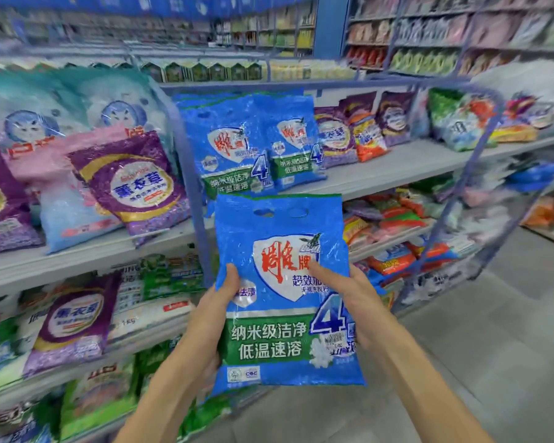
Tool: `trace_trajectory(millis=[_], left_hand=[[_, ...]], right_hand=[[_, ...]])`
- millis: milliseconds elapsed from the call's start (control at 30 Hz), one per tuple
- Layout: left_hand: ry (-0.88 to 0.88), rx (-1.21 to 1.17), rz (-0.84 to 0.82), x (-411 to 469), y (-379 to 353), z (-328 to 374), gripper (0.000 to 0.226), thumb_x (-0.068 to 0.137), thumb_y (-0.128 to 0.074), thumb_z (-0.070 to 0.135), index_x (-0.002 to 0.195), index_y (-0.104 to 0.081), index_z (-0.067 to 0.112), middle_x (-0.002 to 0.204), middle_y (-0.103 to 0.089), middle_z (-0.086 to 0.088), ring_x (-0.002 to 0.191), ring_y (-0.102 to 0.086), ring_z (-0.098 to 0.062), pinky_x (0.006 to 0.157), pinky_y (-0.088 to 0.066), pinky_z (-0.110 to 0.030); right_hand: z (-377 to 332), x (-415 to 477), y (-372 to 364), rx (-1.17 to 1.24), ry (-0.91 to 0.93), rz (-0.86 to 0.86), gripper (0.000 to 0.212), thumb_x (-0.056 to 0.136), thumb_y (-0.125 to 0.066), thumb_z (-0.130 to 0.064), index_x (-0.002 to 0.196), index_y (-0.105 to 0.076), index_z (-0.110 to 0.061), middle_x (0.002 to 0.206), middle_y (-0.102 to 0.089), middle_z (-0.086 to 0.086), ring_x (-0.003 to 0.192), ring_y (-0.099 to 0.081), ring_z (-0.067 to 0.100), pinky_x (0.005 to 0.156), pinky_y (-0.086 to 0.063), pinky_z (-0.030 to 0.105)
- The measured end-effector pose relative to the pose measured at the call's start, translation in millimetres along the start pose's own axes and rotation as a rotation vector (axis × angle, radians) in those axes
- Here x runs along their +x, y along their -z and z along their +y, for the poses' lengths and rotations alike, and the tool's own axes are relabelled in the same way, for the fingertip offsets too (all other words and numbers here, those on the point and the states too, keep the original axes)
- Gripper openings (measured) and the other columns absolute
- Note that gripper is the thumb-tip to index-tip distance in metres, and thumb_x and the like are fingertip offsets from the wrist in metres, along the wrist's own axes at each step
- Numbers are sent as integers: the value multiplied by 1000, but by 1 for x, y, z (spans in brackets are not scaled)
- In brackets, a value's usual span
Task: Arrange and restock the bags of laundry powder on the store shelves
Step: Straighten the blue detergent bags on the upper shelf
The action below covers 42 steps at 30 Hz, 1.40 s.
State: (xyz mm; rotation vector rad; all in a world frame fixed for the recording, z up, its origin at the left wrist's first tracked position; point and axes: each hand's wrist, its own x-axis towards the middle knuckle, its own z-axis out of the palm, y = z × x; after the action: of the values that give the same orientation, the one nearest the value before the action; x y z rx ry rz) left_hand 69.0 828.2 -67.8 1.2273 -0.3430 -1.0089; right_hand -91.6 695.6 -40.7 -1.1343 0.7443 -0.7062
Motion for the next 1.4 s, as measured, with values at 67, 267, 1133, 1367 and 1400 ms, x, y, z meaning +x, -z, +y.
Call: trace_trajectory(millis=[67, 267, 1133, 1367, 1400], left_hand=[[-7, -13, 20, 8, -30, -7, 74, 68, -70, 78, 123, -70, 28, 115, -76, -13, 104, -73, -38, 98, -51, -63], [-28, -20, 21, 37, -82, -16, 54, 85, -60, 58, 125, -68, 24, 114, -75, -15, 104, -72, -40, 98, -51, -64], [-324, 18, 286, 266, -195, 99, 65, 61, -80, 71, 115, -74, 35, 115, -76, 2, 112, -71, -27, 98, -52, -53], [-589, 80, 517, 325, -215, 148, 20, 87, -75, 44, 99, -68, 29, 94, -76, 17, 93, -71, -4, 100, -53, -39], [-621, 76, 537, 332, -215, 146, 19, 90, -74, 38, 103, -67, 26, 97, -73, 13, 93, -69, -3, 100, -53, -36]], right_hand=[[-9, 9, 26, -30, 20, -8, 17, 88, -76, -14, 95, -65, -26, 71, -75, -22, 61, -69, -9, 50, -47, 7], [-25, 36, 75, -12, 46, -32, 20, 87, -76, -8, 103, -71, -19, 89, -80, -9, 73, -75, 2, 55, -52, 12], [-152, 332, 89, 74, 148, -258, 14, 90, -76, -24, 103, -77, -18, 104, -80, 6, 98, -76, 27, 87, -61, 42], [-190, 407, 69, 20, 273, -348, 12, 95, -72, -33, 97, -78, -24, 104, -80, 0, 102, -75, 21, 95, -59, 44], [-186, 417, 69, 9, 253, -361, 13, 95, -71, -34, 99, -78, -24, 105, -80, -2, 102, -75, 19, 95, -59, 43]])
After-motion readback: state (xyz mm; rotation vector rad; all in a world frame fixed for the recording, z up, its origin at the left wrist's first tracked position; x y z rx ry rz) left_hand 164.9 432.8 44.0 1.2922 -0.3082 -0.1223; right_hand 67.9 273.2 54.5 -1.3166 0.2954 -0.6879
